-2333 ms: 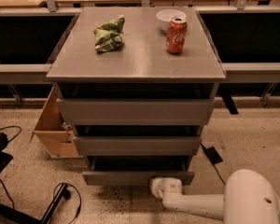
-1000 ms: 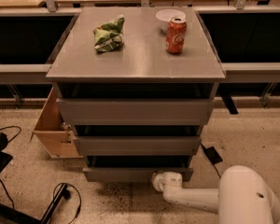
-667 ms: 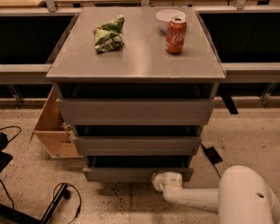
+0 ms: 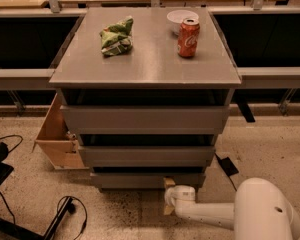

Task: Close bottom drawer

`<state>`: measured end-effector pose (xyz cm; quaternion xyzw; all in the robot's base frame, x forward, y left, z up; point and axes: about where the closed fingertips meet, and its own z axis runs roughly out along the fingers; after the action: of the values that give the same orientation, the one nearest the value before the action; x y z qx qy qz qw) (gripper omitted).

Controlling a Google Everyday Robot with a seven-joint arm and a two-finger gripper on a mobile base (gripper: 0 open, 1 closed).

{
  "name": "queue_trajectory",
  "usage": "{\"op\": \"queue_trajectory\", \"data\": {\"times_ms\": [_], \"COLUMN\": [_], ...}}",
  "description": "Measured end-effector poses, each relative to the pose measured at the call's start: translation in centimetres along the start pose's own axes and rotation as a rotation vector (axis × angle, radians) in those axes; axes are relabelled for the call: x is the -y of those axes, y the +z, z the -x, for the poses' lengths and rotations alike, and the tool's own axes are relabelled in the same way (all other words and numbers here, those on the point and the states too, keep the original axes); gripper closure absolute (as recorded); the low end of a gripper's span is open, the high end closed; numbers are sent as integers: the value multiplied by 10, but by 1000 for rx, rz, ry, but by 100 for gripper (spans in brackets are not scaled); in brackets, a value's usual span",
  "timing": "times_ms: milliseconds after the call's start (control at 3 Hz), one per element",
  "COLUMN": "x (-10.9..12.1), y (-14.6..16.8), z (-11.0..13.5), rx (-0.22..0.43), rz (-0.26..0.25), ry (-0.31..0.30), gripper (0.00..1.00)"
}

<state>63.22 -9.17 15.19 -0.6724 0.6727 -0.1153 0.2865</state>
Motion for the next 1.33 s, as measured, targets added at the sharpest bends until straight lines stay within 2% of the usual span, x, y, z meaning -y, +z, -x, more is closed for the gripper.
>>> {"op": "queue_trajectory", "data": {"times_ms": [333,667,1000,1333], "x": [0,0,-3,-8], "y": [0,0,-2,-20], "z": [0,0,0,-2], "rx": [0,0,0,-15], "rz": [0,0,0,-1], "ry": [0,0,0,-8], "gripper": [0,15,39,62]}}
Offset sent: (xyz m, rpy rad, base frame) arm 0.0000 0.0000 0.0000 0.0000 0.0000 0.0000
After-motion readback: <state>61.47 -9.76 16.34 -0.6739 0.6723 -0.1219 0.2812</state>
